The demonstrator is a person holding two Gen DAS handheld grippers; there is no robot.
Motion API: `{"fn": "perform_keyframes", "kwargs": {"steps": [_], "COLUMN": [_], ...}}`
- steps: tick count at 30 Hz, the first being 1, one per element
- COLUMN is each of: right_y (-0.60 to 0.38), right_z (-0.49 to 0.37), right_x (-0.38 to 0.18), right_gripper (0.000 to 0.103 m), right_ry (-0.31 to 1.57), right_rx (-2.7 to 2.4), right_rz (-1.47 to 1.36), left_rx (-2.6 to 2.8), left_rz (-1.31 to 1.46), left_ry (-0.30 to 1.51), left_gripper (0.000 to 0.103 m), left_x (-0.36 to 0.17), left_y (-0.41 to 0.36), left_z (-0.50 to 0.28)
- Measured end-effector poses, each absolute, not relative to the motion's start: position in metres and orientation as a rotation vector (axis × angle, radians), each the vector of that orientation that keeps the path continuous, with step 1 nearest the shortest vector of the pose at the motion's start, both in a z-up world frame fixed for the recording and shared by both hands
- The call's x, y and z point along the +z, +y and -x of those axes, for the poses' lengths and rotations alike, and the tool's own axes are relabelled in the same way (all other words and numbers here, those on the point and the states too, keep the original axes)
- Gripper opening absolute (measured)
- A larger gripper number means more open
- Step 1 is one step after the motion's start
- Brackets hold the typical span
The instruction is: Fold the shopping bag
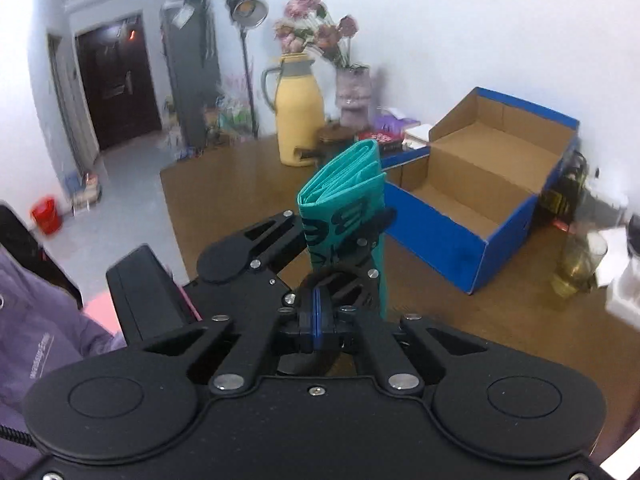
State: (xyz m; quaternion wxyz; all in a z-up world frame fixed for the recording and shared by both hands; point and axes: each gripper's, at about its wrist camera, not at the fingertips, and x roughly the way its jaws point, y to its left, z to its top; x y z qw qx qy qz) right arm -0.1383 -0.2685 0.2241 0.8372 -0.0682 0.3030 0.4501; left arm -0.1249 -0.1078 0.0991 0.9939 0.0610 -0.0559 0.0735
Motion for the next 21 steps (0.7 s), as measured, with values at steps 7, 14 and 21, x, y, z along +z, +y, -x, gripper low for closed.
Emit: {"fn": "perform_keyframes", "kwargs": {"steps": [7,14,21], "right_y": [-0.289,-0.287,-0.283], "right_z": [0.116,0.101,0.091], "right_x": [0.202,0.180,0.154], "right_gripper": [0.004,0.013,0.031], "right_ry": [0.673,0.714,0.704], "right_rx": [0.954,0.917,0.903], "right_rz": [-0.123,-0.211,-0.327], "left_rx": [0.360,0.500,0.459], "left_rz": [-0.445,-0.788,-0.897], "left_ry": [-0.350,-0.616,-0.721], "left_gripper": [0.014,0.014,0.014], "left_x": [0.072,0.023,0.003], "left_y": [-0.142,-0.161,-0.166], "left_z": [0.130,0.118,0.116]}}
